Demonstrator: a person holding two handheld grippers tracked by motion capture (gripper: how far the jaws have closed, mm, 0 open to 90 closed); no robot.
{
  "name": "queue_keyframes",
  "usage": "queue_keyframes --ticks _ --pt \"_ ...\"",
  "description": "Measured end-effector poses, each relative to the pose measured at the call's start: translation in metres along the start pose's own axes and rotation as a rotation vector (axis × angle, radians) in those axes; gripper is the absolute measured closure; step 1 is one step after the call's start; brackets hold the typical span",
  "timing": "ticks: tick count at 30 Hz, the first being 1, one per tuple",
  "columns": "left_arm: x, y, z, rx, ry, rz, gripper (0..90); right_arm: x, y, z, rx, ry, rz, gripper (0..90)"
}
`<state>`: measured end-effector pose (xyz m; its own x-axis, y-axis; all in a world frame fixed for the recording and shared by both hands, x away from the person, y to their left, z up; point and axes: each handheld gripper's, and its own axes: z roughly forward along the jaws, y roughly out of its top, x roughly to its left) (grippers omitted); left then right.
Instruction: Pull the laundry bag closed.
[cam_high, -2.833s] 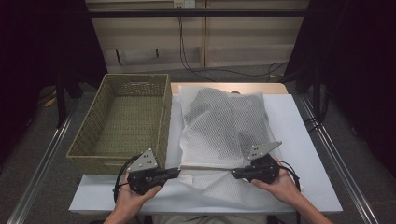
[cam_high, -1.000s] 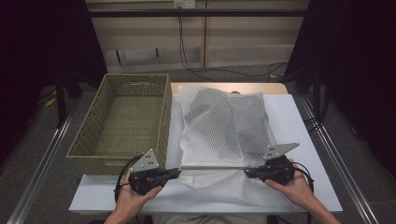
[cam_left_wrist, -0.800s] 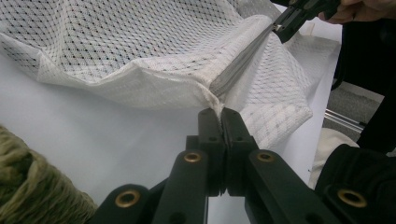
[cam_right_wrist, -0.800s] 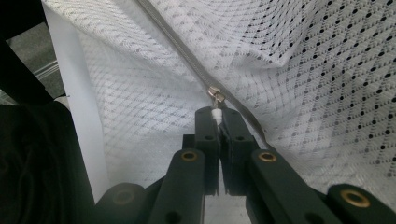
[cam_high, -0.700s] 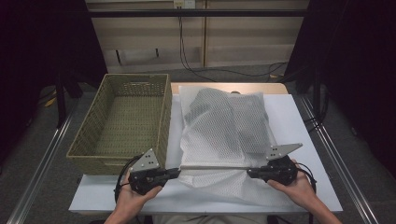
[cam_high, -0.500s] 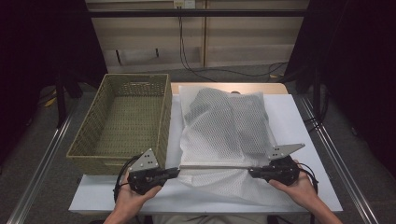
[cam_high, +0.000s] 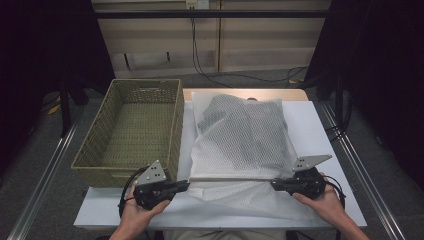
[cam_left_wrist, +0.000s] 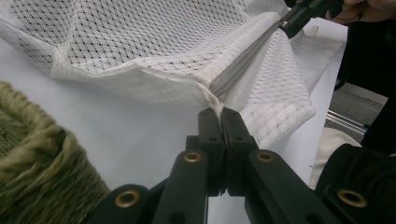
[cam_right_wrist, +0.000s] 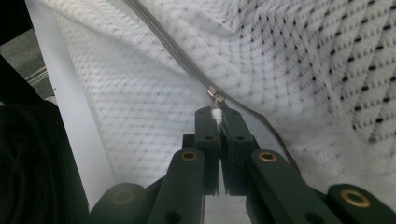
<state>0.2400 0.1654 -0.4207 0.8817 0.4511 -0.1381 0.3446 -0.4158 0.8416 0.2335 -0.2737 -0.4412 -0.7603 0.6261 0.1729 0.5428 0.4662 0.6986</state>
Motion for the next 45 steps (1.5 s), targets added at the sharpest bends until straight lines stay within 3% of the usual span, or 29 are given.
queue_keyframes --ticks 3,45 --pt "0.001 -0.001 0.000 0.016 0.012 0.002 88.6 -0.001 -0.003 -0.001 0.003 -0.002 0.014 86.9" --pt "0.003 -0.007 -0.006 0.004 0.013 -0.014 88.6 0.000 -0.033 -0.027 -0.021 -0.068 0.079 86.9"
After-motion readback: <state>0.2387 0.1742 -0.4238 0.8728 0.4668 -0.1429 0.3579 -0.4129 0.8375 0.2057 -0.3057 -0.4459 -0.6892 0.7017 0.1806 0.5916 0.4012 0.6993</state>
